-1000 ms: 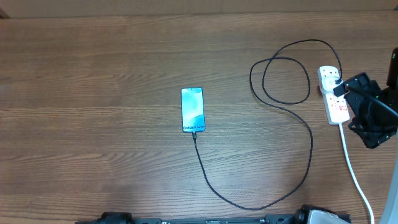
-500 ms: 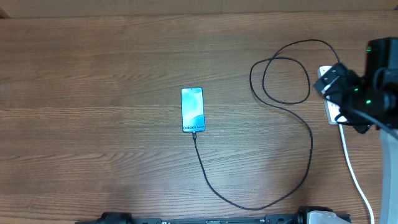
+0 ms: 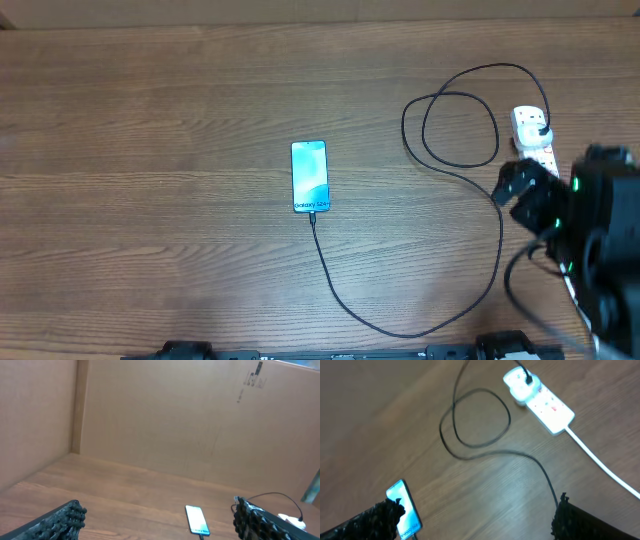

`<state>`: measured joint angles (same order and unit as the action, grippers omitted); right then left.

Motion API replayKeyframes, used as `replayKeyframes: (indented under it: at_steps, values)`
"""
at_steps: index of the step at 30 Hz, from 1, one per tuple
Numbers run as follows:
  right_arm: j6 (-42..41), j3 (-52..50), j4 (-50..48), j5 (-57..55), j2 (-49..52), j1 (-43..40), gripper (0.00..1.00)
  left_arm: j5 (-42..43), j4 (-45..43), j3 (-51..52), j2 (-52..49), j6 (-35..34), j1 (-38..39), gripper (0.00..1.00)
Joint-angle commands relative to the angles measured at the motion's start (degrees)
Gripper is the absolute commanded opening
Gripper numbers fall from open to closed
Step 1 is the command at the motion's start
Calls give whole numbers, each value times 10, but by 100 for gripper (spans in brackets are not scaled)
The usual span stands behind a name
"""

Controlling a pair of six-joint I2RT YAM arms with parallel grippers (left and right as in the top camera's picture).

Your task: Plug charger to phone and switch on socket

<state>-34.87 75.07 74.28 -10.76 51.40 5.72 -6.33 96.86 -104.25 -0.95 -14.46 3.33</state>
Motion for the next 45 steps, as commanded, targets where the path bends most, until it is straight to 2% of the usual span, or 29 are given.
replayKeyframes:
  at_steps: [1, 8, 13, 22, 39, 45]
  values:
    - [12, -118, -70, -12, -90, 1, 100, -7, -1, 0, 7, 7, -4, 100]
    - [85, -377, -365, -1, -322, 1, 100, -7, -1, 0, 7, 7, -4, 100]
    - [86, -458, -475, 19, -361, 1, 100, -7, -1, 0, 7, 7, -4, 100]
    - [84, -497, -550, 57, -361, 1, 100, -7, -1, 0, 7, 7, -4, 100]
    - [127, -509, -546, 59, -365, 0, 100, -7, -1, 0, 7, 7, -4, 100]
    - [127, -546, -556, 72, -406, -40, 100, -7, -1, 0, 7, 7, -4, 100]
